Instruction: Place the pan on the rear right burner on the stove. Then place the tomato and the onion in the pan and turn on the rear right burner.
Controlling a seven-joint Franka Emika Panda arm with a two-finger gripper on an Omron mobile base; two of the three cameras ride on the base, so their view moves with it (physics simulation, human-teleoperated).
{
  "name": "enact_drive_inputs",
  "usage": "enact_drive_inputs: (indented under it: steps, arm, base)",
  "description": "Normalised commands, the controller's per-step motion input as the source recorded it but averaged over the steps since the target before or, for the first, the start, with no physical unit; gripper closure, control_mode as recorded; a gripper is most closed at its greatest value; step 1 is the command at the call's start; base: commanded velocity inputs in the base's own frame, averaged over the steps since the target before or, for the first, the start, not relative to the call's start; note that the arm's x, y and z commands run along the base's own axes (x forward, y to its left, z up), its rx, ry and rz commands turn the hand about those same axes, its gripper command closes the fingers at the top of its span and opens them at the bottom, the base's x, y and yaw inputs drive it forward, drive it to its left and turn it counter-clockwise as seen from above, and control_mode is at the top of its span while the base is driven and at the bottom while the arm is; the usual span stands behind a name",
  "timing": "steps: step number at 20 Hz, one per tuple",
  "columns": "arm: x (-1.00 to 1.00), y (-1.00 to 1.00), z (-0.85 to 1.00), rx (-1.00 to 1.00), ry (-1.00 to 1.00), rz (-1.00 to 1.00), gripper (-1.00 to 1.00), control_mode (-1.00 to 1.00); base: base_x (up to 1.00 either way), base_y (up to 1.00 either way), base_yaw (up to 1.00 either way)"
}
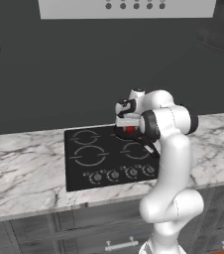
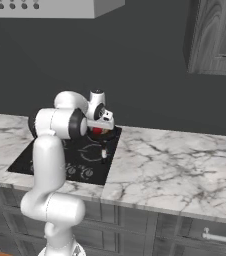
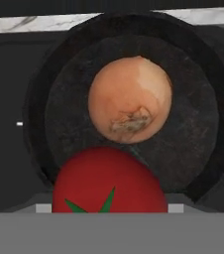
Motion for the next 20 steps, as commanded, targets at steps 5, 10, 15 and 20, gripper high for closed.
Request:
enact_drive_inputs:
  steps: [5, 10, 15, 20]
  arm:
    - [0.11, 0.0, -0.29, 0.0, 0.0, 0.0, 1.0, -1.0]
    - [0.13, 0.0, -0.26, 0.0, 0.0, 0.0, 1.0, -1.0]
    - [0.0, 0.0, -0.27, 0.0, 0.01, 0.0, 1.0, -1.0]
    - [-0.15, 0.0, -0.31, 0.0, 0.06, -0.02, 1.0, -1.0]
  base:
    - [0.0, 0.0, 0.0]
    - [0.0, 0.0, 0.0]
    - [0.0, 0.0, 0.0]
    - [0.0, 0.0, 0.0]
